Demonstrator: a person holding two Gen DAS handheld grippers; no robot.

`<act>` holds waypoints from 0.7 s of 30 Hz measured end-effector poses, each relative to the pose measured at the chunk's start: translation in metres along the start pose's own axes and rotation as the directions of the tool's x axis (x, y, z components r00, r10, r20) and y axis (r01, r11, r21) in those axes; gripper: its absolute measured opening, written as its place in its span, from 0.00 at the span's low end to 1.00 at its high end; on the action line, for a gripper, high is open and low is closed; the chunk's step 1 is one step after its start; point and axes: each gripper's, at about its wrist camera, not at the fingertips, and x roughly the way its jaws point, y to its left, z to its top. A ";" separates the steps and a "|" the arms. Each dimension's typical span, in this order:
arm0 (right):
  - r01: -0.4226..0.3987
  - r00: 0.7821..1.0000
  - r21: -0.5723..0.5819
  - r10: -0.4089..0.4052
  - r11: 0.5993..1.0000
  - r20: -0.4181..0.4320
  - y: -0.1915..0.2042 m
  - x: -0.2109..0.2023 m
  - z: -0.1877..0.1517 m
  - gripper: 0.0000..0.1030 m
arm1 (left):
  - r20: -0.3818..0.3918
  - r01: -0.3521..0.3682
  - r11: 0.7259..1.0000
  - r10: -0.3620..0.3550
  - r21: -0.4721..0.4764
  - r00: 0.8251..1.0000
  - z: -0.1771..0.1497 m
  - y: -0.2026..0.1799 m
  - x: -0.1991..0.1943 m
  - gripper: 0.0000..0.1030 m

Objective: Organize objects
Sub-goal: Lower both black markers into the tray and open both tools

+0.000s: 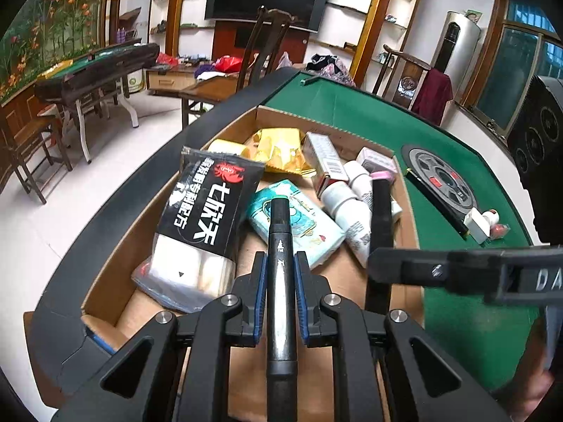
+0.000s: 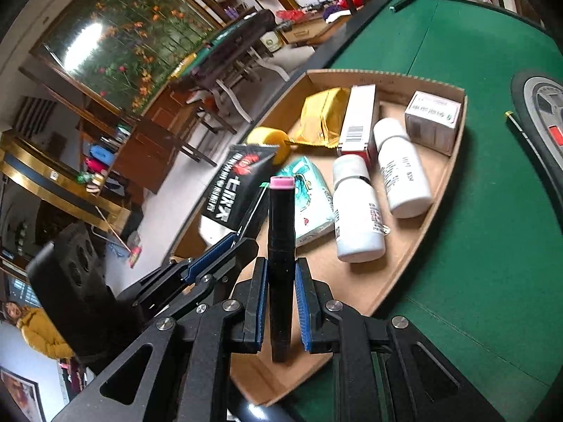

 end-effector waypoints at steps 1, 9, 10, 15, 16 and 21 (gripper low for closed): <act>0.008 1.000 -0.001 -0.008 1.000 -0.003 0.000 0.003 0.001 0.17 | -0.006 -0.004 1.000 0.004 -0.004 1.000 0.000 0.001 0.002 0.14; 0.065 0.997 -0.004 -0.065 0.998 -0.032 -0.008 0.020 0.006 0.17 | -0.014 0.005 0.999 -0.006 -0.032 1.000 -0.003 0.006 0.011 0.14; 0.070 0.997 -0.004 -0.071 0.998 -0.034 -0.009 0.021 0.007 0.17 | -0.012 0.007 0.999 -0.007 -0.031 1.000 -0.004 0.005 0.010 0.14; 0.103 0.994 -0.013 -0.103 0.995 -0.025 -0.008 0.020 0.007 0.17 | 0.008 0.020 0.999 -0.020 -0.045 1.000 -0.005 0.005 -0.001 0.30; 0.106 0.994 -0.011 -0.106 0.994 -0.022 -0.008 0.019 0.008 0.17 | 0.017 0.021 0.998 -0.020 -0.053 1.000 -0.005 0.006 -0.005 0.45; 0.091 0.996 0.024 -0.091 0.996 -0.013 -0.016 0.007 0.004 0.21 | 0.048 0.007 0.996 -0.003 -0.091 0.999 -0.004 0.006 -0.024 0.72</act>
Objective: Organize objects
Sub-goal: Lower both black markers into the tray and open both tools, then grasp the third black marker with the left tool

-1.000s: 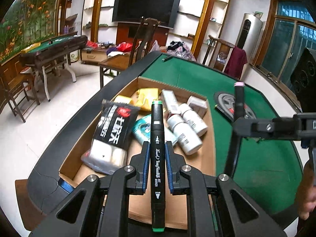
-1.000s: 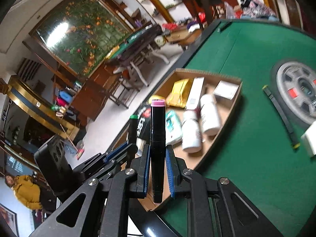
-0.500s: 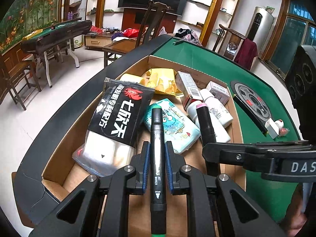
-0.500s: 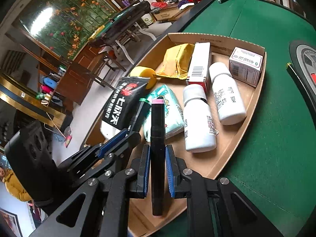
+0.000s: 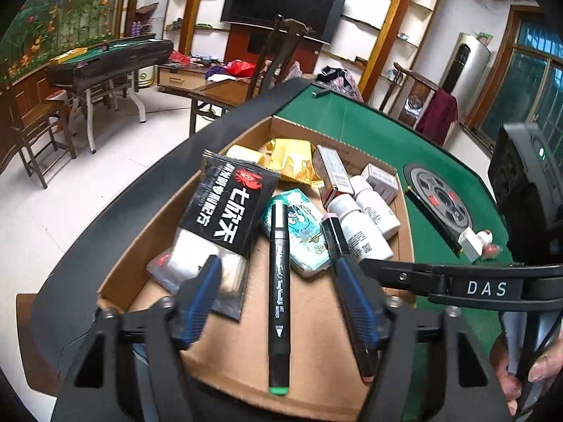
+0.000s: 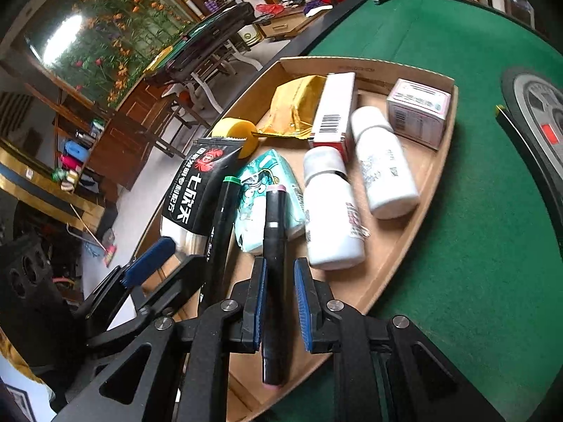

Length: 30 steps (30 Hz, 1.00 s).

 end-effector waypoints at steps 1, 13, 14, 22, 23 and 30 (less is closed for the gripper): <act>-0.011 1.000 0.010 0.011 1.000 0.003 -0.003 -0.004 -0.002 0.25 | 0.002 -0.003 1.000 0.003 -0.009 1.000 0.001 0.000 -0.003 0.77; 0.159 0.945 0.068 -0.171 0.985 0.279 -0.065 -0.144 -0.026 0.88 | 0.040 0.119 0.993 -0.119 0.009 0.992 0.008 -0.047 -0.047 0.83; 0.216 0.919 0.083 -0.231 0.973 0.319 -0.072 -0.161 -0.027 0.90 | 0.034 0.138 0.990 -0.138 0.024 0.990 0.009 -0.058 -0.046 0.84; 0.172 0.608 0.263 -0.313 0.949 0.730 -0.151 -0.275 -0.075 1.00 | -0.058 0.220 0.972 -0.215 0.078 0.975 0.010 -0.139 -0.020 0.84; 0.151 0.660 0.342 -0.353 0.927 0.663 -0.175 -0.269 -0.070 1.00 | -0.066 0.209 0.974 -0.204 0.085 0.977 0.011 -0.149 -0.014 0.84; 0.335 0.706 0.504 -0.567 0.796 0.425 -0.263 -0.227 -0.054 1.00 | -0.075 0.096 0.973 -0.082 0.208 0.994 0.012 -0.215 0.027 0.84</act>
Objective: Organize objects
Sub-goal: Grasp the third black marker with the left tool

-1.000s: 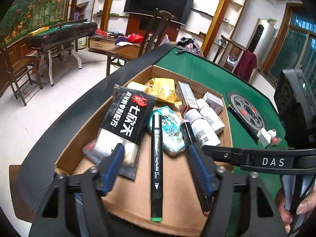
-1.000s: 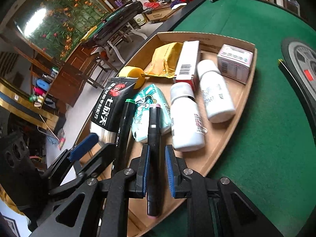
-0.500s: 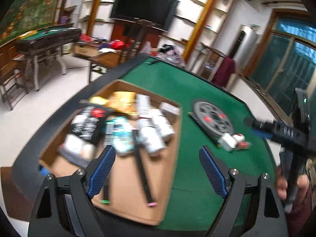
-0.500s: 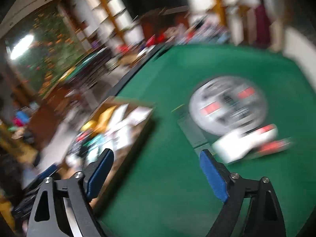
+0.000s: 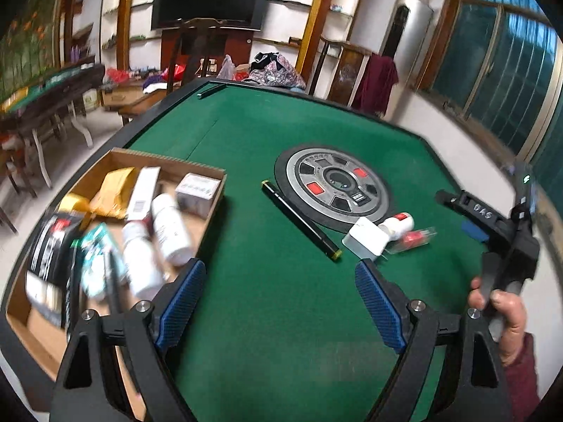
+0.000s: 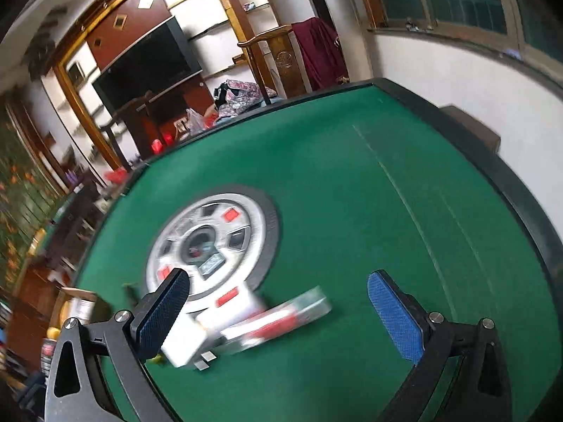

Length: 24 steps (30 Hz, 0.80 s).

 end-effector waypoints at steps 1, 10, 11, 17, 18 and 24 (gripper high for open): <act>-0.002 1.000 -0.003 0.002 1.000 0.004 -0.003 0.003 0.001 1.00 | -0.019 -0.024 1.000 0.024 0.004 1.000 0.005 -0.009 0.014 0.84; -0.116 0.989 0.158 0.129 0.981 -0.069 -0.046 0.018 -0.001 1.00 | -0.137 -0.128 0.991 0.121 -0.042 0.983 0.043 -0.037 0.125 0.84; -0.119 0.989 0.162 0.131 0.980 -0.069 -0.048 0.019 -0.001 1.00 | -0.129 -0.158 0.987 0.154 -0.020 0.980 0.045 -0.040 0.131 0.83; -0.129 0.989 0.160 0.138 0.979 -0.048 -0.044 0.016 0.003 1.00 | -0.152 -0.243 0.969 0.247 0.046 0.957 0.043 -0.039 0.166 0.48; -0.126 0.990 0.156 0.135 0.980 -0.045 -0.043 0.015 0.003 1.00 | -0.132 -0.220 0.975 0.224 0.043 0.966 0.042 -0.038 0.165 0.43; -0.127 0.990 0.147 0.135 0.981 -0.047 -0.041 0.018 0.001 1.00 | -0.143 -0.139 0.980 0.160 0.143 0.977 0.033 -0.050 0.161 0.14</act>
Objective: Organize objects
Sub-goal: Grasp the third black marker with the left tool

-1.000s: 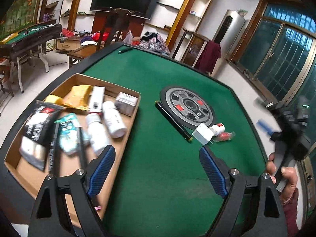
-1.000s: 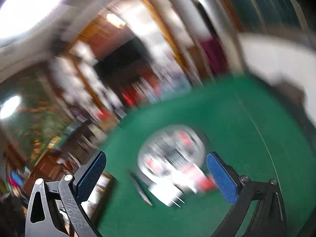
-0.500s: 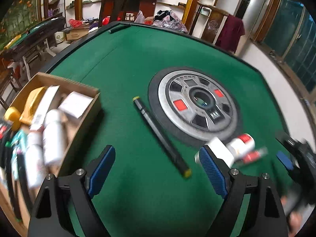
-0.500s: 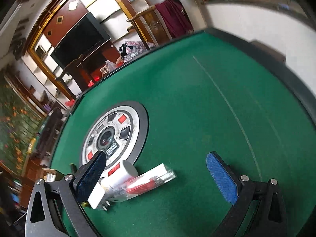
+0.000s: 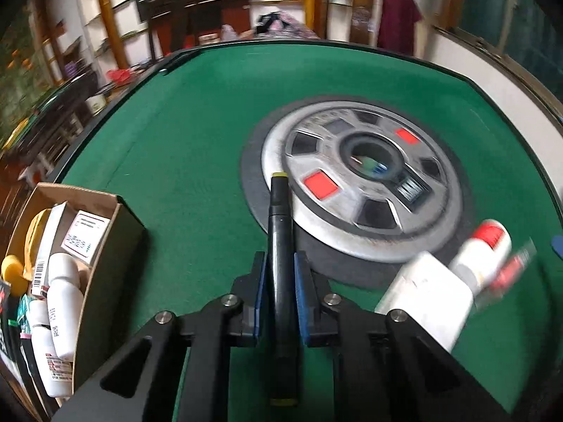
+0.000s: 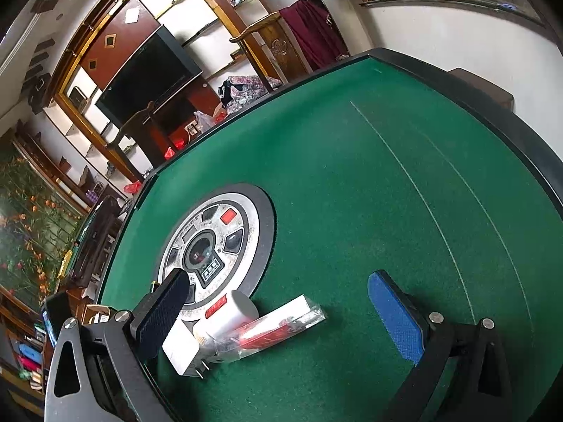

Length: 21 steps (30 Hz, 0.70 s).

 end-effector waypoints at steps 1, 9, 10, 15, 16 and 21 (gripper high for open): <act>0.002 1.000 -0.001 -0.002 1.000 -0.004 0.000 0.001 -0.001 1.00 | 0.000 0.012 1.000 -0.012 0.013 1.000 -0.004 0.000 -0.002 0.14; 0.017 0.999 -0.041 -0.019 0.999 -0.041 0.007 0.011 -0.006 1.00 | -0.014 0.060 0.998 -0.060 -0.032 0.998 -0.042 0.021 -0.034 0.14; 0.016 0.999 -0.043 -0.018 0.999 -0.043 0.008 0.012 -0.006 1.00 | -0.007 0.059 0.998 -0.059 -0.034 0.998 -0.048 0.023 -0.040 0.14; 0.015 0.998 -0.084 -0.020 0.996 -0.058 0.018 0.016 -0.014 1.00 | 0.062 0.052 0.998 -0.050 -0.025 0.997 -0.074 0.036 -0.077 0.14; 0.018 0.998 -0.096 -0.024 0.995 -0.061 0.020 0.017 -0.016 1.00 | 0.072 0.057 0.998 -0.056 -0.024 0.996 -0.078 0.040 -0.085 0.14; 0.064 0.997 -0.209 -0.071 0.976 -0.027 0.040 0.016 -0.031 1.00 | 0.132 0.099 0.994 -0.094 -0.038 0.987 -0.091 0.058 -0.118 0.14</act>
